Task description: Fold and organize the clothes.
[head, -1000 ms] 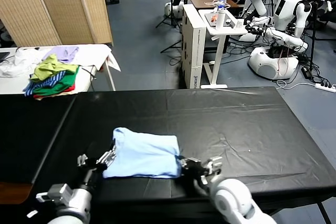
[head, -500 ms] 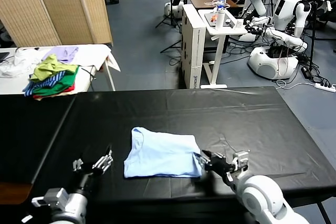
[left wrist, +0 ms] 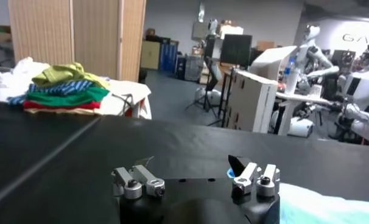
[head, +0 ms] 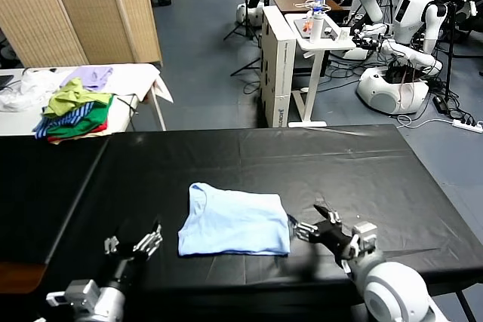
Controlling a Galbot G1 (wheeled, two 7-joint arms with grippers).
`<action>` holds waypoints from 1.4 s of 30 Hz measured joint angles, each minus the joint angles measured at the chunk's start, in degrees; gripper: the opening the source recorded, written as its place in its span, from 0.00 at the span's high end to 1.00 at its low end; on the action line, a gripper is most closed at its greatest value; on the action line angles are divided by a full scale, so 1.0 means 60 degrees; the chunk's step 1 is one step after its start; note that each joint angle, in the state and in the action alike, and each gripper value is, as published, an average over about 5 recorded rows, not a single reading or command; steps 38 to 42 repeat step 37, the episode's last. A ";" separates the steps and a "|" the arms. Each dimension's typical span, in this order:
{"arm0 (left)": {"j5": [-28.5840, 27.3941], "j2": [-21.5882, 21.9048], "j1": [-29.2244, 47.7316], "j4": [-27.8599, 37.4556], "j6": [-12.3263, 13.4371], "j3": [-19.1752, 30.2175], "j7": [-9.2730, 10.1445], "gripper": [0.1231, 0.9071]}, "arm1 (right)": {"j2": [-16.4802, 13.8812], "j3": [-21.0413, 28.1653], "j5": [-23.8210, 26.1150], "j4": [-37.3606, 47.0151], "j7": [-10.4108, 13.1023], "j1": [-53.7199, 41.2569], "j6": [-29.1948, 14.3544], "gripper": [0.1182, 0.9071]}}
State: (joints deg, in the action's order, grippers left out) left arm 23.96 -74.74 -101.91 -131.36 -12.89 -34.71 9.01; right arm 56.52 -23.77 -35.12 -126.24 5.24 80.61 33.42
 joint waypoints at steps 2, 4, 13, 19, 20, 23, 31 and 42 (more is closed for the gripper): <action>0.0036 0.0126 -0.0113 0.0003 0.0018 0.0075 0.0053 0.00 | 0.0031 -0.0197 0.0298 -0.0152 -0.0029 0.0312 -0.0201 0.00; 0.0063 0.0242 -0.0237 0.0022 0.0028 0.0143 0.0079 0.00 | 0.0076 -0.0401 0.0573 -0.0308 -0.0046 0.0619 -0.0383 0.00; 0.0157 0.0687 -0.0747 -0.0068 0.0200 0.0104 0.0220 0.00 | 0.0340 -0.1394 0.0987 -0.1116 -0.0078 0.1960 -0.1062 0.00; 0.0016 0.0707 -0.1277 -0.0405 0.0512 0.0146 0.0262 0.00 | 0.0695 -0.1966 0.1909 -0.1688 -0.0058 0.2926 -0.2172 0.00; -0.0031 0.0686 -0.1373 -0.0473 0.0516 0.0148 0.0293 0.00 | 0.0766 -0.2029 0.2083 -0.1741 -0.0043 0.3100 -0.2400 0.00; -0.0192 0.0638 -0.1660 -0.0676 0.0522 0.0130 0.0371 0.00 | 0.0984 -0.2195 0.2518 -0.1832 0.0097 0.3676 -0.3091 0.00; -0.0554 0.0465 -0.2298 -0.1072 0.0521 0.0130 0.0585 0.00 | 0.1544 -0.2580 0.2933 -0.2038 0.0515 0.5200 -0.4252 0.00; -0.0680 0.0394 -0.2630 -0.1277 0.0516 0.0102 0.0592 0.00 | 0.1813 -0.2709 0.3009 -0.2271 0.0684 0.5968 -0.4390 0.00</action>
